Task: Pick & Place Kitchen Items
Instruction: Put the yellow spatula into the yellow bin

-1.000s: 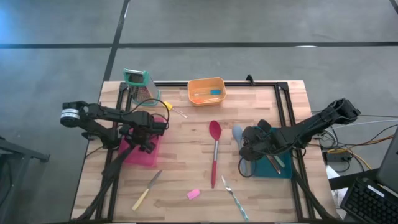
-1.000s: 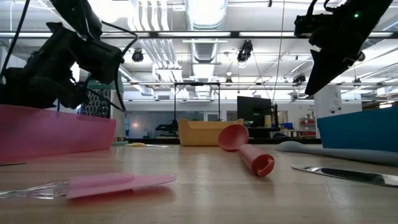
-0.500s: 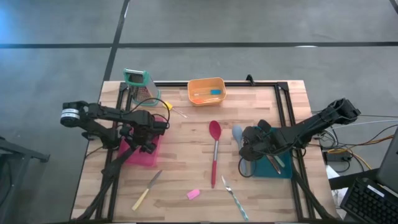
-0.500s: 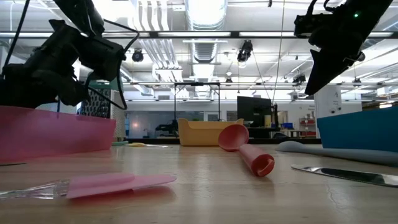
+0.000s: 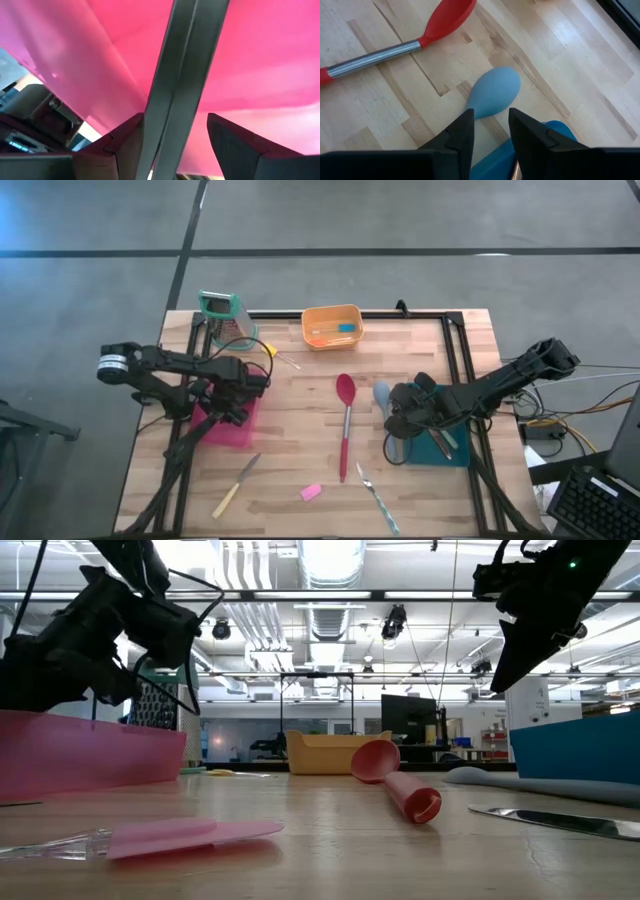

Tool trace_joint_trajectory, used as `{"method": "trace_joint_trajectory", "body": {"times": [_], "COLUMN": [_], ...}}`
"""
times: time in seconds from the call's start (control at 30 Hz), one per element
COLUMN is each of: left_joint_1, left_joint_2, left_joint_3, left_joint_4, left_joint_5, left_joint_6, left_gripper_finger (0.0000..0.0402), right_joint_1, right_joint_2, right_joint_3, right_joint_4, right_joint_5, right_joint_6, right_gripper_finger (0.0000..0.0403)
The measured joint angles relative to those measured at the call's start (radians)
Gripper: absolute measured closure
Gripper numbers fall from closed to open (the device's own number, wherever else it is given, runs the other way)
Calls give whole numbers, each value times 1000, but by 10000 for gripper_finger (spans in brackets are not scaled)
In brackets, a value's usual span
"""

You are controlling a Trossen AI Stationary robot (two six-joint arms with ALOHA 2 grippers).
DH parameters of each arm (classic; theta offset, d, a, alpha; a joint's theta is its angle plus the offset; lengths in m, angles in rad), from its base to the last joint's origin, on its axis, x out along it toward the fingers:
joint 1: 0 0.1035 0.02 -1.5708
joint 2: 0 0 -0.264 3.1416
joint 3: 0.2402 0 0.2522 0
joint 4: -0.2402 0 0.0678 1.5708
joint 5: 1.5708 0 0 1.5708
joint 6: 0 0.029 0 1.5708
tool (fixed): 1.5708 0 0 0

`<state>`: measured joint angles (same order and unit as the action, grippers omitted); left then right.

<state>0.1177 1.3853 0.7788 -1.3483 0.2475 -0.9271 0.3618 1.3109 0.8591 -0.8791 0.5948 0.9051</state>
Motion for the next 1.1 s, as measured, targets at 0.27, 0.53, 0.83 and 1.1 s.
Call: {"method": "trace_joint_trajectory", "body": {"times": [0.27, 0.53, 0.83, 1.1], "left_joint_1": [-1, -1, 14, 26], "left_joint_2": [-1, -1, -1, -1], "left_joint_3": [89, 209, 251, 258], "left_joint_4": [-32, -17, 254, 558], "left_joint_5": [6, -49, -77, -77], "left_joint_6": [0, 13, 153, 368], "left_gripper_finger": [181, 181, 182, 183], "right_joint_1": [0, 0, 0, 0], "right_joint_2": [0, 0, 0, 0], "right_joint_3": [0, 0, 0, 0], "right_joint_4": [1, 3, 4, 4], "right_joint_5": [0, 0, 0, 0], "right_joint_6": [0, 0, 0, 0], "right_gripper_finger": [288, 260, 235, 218]}}
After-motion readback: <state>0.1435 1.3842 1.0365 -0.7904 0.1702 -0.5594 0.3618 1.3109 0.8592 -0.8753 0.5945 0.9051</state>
